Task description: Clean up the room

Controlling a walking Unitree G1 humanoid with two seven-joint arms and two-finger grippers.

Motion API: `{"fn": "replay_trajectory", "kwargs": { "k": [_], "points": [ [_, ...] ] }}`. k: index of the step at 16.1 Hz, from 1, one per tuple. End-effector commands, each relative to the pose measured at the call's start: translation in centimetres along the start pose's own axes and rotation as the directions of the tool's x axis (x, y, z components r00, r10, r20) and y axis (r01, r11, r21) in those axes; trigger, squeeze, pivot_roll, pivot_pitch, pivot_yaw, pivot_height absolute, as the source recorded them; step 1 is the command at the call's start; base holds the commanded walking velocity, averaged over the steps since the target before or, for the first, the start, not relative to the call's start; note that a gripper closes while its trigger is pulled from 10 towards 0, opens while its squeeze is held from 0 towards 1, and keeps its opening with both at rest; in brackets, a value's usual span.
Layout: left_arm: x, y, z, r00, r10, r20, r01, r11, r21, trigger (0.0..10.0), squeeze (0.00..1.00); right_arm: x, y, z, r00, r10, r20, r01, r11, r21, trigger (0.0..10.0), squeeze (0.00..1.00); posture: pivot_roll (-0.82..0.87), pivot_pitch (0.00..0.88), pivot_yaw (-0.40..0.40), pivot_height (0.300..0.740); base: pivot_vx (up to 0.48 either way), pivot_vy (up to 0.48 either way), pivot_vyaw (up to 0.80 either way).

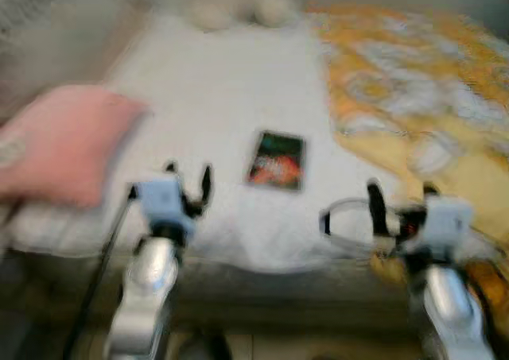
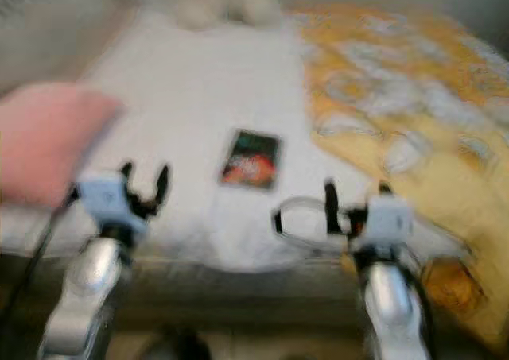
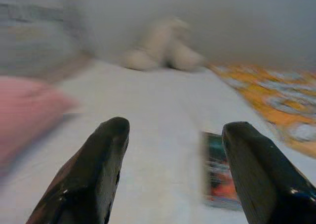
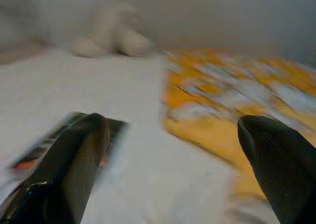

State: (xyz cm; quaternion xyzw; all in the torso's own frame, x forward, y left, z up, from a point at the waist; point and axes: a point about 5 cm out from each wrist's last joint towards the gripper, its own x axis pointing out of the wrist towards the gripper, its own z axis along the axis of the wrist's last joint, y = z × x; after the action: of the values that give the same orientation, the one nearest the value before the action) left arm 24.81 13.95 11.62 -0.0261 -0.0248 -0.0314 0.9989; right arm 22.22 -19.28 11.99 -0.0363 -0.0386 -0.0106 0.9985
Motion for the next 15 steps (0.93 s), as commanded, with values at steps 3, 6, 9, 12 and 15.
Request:
{"fn": "replay_trajectory", "kwargs": {
  "k": [3,6,9,12,15],
  "points": [
    [1.9,-0.9,0.1,0.999,-0.047,-0.017,0.045,0.997,-0.064,10.0,0.00,0.1,0.6,-1.5,0.999,0.044,-0.019,-0.044,0.999,-0.013,10.0,0.00,-0.20,0.000,0.058,0.703,0.480,0.000,0.00],
    [2.4,-1.7,0.3,0.994,-0.110,-0.001,0.110,0.993,-0.052,10.0,0.00,0.3,0.7,-2.1,0.998,0.050,-0.026,-0.050,0.998,-0.025,10.0,0.00,-0.21,0.000,0.061,0.703,0.480,0.000,0.00],
    [2.6,-2.9,0.5,0.982,-0.189,0.018,0.190,0.981,-0.027,10.0,0.00,0.3,0.6,-2.7,0.998,0.042,-0.046,-0.044,0.998,-0.048,10.0,0.00,-0.21,0.000,0.065,0.703,0.449,0.000,0.00],
    [2.8,-3.3,-0.1,0.980,-0.199,-0.004,0.199,0.980,0.023,10.0,0.00,0.3,0.1,-3.1,0.998,0.026,-0.055,-0.030,0.997,-0.077,10.0,0.00,-0.22,0.000,0.064,0.703,0.281,0.000,-0.47],
    [3.4,-3.1,-0.1,0.984,-0.177,-0.004,0.177,0.984,-0.019,10.0,0.00,0.7,-0.1,-3.2,0.998,0.026,-0.055,-0.030,0.997,-0.072,10.0,0.00,-0.22,0.000,0.063,0.703,0.000,-0.320,0.00]
  ]
}}
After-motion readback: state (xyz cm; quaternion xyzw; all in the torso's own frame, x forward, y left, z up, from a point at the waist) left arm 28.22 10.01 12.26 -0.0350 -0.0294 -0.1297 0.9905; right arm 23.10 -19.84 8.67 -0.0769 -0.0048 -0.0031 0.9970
